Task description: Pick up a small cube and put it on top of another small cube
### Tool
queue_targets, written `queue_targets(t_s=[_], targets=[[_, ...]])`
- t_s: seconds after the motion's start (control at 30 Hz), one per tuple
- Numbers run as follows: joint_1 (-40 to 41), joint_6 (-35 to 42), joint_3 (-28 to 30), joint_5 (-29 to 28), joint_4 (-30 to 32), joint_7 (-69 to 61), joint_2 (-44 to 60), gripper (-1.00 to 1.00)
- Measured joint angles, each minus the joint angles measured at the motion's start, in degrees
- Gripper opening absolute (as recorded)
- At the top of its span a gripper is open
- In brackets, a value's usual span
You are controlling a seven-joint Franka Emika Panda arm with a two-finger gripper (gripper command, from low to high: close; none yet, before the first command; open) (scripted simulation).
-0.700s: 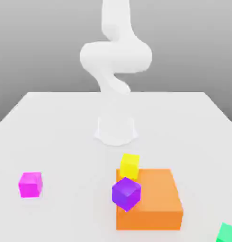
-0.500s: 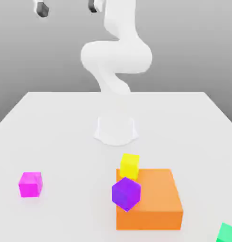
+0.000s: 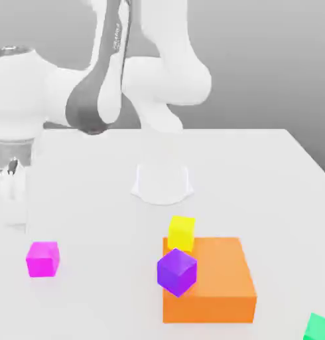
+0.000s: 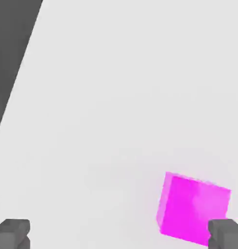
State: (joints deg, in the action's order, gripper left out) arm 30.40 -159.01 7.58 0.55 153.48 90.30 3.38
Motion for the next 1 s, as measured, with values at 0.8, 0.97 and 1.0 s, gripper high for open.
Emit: queue_targets(t_s=[0.8,0.97,1.0], targets=[[-2.3,3.2,-5.8,0.8,3.2,8.2,-4.5,-1.00],[-8.4,9.9,-11.3,2.6,6.5,16.4,-14.6,-1.00],[-9.6,11.3,-12.5,3.3,7.1,17.8,-16.6,-1.00]])
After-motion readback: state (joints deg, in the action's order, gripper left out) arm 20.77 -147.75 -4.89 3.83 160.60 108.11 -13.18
